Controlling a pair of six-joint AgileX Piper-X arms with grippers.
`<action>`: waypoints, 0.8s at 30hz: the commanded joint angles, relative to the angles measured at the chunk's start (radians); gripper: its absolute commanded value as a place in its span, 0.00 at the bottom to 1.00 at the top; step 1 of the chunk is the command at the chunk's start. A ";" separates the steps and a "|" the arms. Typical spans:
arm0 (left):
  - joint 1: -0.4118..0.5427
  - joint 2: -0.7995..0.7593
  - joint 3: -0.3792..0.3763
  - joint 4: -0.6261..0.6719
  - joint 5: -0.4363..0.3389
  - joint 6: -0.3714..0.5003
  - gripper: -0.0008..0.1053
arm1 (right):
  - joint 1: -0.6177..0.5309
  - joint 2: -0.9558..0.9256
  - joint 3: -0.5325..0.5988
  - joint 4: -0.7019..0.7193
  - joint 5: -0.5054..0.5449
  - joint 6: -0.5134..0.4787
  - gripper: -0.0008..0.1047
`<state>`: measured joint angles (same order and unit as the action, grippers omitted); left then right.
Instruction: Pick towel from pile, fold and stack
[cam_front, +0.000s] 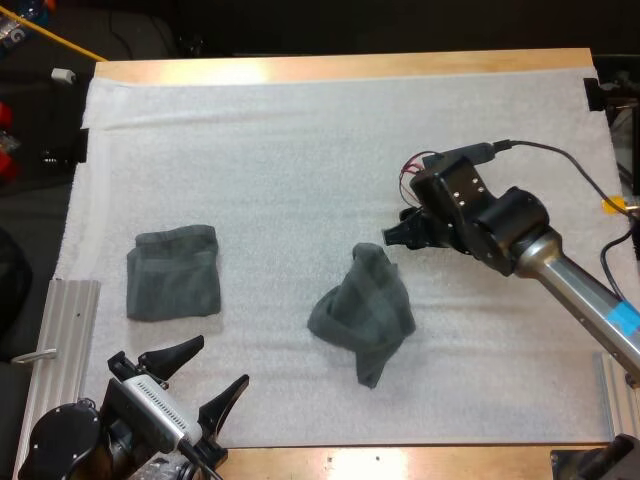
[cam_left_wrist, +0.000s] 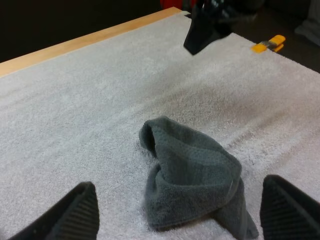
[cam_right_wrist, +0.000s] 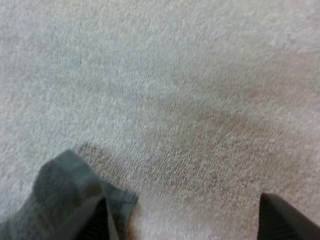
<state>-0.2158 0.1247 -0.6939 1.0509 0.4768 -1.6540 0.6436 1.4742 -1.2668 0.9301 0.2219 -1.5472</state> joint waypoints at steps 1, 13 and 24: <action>-0.006 0.001 -0.002 -0.001 0.007 -0.009 0.62 | 0.000 -0.021 -0.014 0.022 0.002 0.007 0.58; -0.006 0.001 -0.002 0.047 0.007 -0.016 0.62 | 0.039 -0.168 -0.015 0.213 0.000 0.014 0.58; -0.006 0.001 -0.002 0.260 0.035 -0.070 0.62 | 0.060 -0.189 0.092 0.223 -0.078 0.114 0.58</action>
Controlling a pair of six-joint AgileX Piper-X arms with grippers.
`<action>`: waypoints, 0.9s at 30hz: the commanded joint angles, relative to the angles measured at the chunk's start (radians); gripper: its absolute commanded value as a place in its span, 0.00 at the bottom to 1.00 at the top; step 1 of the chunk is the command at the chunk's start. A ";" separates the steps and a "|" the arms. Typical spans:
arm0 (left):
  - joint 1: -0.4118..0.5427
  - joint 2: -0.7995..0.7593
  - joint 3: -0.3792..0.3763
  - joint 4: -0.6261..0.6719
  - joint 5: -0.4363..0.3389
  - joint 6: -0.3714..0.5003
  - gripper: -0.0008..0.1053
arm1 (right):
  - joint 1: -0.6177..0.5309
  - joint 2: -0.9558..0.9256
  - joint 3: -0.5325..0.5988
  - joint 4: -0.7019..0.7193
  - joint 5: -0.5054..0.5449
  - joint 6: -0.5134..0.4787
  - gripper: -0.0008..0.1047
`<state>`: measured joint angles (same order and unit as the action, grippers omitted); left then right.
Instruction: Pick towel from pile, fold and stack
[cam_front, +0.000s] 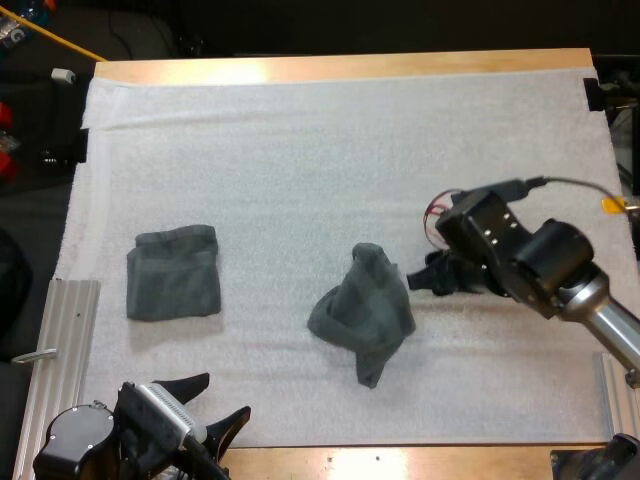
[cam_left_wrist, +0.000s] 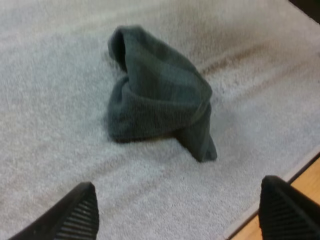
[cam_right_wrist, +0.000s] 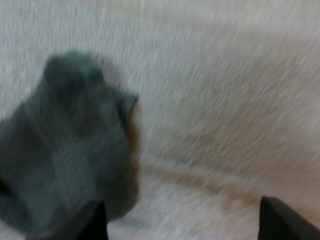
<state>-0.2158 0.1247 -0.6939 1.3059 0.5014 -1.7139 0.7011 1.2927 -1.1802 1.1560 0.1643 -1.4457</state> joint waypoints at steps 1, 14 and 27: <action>-0.006 0.001 -0.002 0.008 0.010 -0.010 0.62 | 0.002 -0.007 0.020 -0.017 -0.034 0.018 0.58; -0.006 0.001 -0.002 0.012 0.010 -0.010 0.62 | 0.002 -0.007 0.348 -0.379 -0.262 0.141 0.58; -0.006 0.001 -0.002 0.012 0.035 -0.016 0.62 | 0.002 -0.002 0.570 -0.746 -0.363 0.371 0.58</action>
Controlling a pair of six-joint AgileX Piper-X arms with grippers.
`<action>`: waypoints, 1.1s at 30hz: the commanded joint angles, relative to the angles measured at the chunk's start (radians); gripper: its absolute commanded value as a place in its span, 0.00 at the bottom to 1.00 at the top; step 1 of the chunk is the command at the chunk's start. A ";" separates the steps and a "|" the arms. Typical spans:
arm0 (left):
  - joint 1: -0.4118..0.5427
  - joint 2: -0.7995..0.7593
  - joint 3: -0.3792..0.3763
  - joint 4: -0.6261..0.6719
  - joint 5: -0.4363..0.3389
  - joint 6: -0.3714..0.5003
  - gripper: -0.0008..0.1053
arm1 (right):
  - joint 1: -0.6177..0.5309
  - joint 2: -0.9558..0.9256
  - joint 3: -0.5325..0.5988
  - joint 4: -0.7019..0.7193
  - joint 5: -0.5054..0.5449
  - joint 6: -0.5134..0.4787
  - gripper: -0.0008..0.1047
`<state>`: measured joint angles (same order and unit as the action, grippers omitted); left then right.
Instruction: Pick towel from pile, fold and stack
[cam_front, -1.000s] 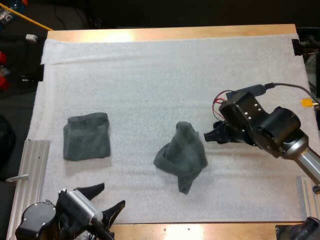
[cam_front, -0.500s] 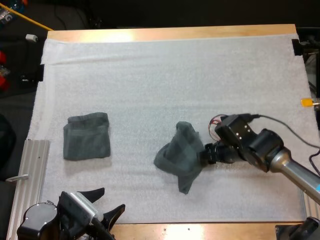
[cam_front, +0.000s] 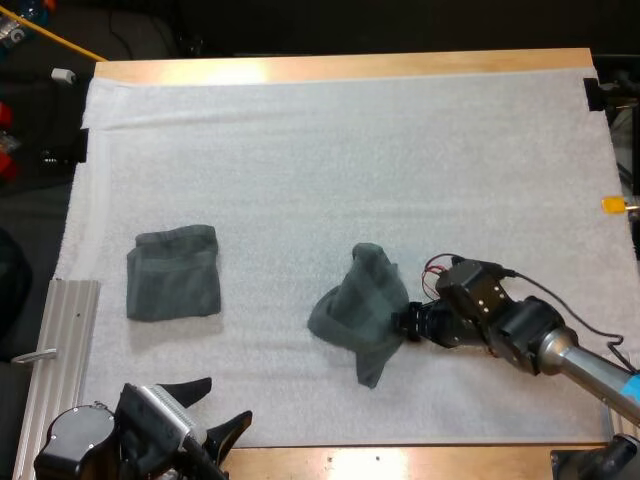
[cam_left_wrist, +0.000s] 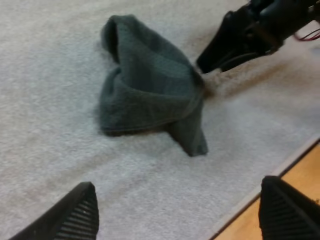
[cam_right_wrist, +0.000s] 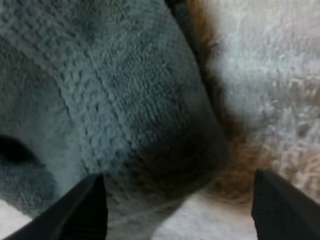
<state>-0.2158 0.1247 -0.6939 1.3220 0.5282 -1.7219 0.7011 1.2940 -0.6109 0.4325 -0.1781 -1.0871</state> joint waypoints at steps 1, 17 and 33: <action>-0.006 0.001 -0.002 -0.004 0.009 -0.008 0.62 | 0.002 0.001 0.004 -0.032 -0.022 0.019 0.58; -0.006 0.001 -0.002 0.005 0.033 -0.008 0.62 | 0.002 0.117 0.008 -0.155 -0.066 0.121 0.17; -0.006 0.001 -0.002 0.005 0.033 -0.008 0.62 | 0.002 0.078 0.008 -0.159 -0.063 0.111 0.01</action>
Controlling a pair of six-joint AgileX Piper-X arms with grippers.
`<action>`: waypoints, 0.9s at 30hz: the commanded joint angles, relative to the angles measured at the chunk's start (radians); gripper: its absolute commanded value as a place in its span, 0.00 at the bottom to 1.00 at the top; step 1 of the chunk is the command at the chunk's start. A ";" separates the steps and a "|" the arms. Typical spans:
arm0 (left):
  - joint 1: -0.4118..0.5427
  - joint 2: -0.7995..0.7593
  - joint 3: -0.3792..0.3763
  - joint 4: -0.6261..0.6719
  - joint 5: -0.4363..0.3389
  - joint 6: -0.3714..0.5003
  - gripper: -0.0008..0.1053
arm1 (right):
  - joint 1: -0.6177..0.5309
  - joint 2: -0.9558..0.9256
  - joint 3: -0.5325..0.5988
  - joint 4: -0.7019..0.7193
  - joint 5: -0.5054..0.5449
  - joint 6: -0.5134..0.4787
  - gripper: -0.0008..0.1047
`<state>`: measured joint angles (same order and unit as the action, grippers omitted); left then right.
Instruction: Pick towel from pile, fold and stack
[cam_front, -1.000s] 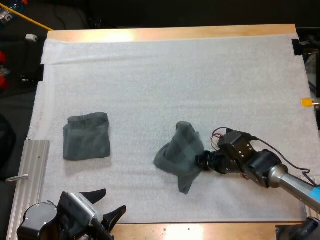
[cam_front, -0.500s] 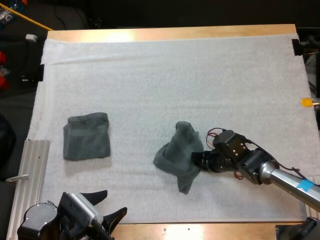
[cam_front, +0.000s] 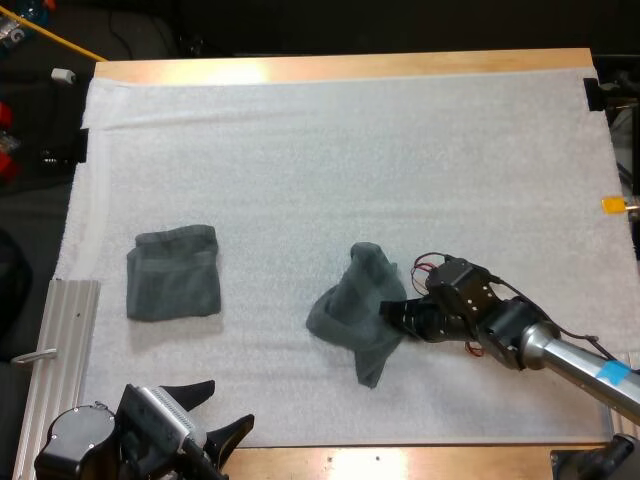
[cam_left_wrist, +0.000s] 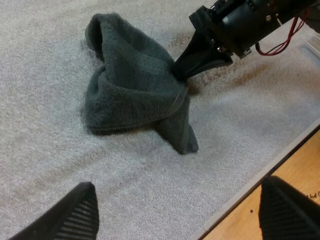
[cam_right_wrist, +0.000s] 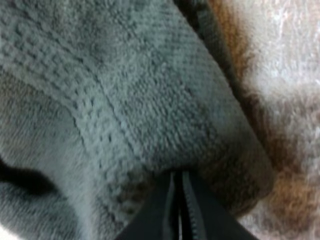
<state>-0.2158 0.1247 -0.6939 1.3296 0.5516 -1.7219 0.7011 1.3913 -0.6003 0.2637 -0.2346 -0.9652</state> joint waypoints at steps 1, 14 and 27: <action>-0.006 0.001 -0.002 -0.003 0.009 -0.008 0.62 | 0.002 -0.025 -0.002 0.014 -0.006 -0.015 0.01; -0.006 0.001 -0.002 -0.003 0.009 -0.008 0.62 | 0.002 -0.106 -0.002 0.171 0.014 0.004 0.64; -0.006 0.001 -0.002 -0.003 0.007 -0.008 0.62 | 0.002 0.087 -0.002 -0.065 -0.026 0.151 0.56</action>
<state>-0.2158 0.1247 -0.6939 1.3296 0.5516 -1.7219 0.7011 1.4781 -0.6003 0.2229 -0.2415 -0.8221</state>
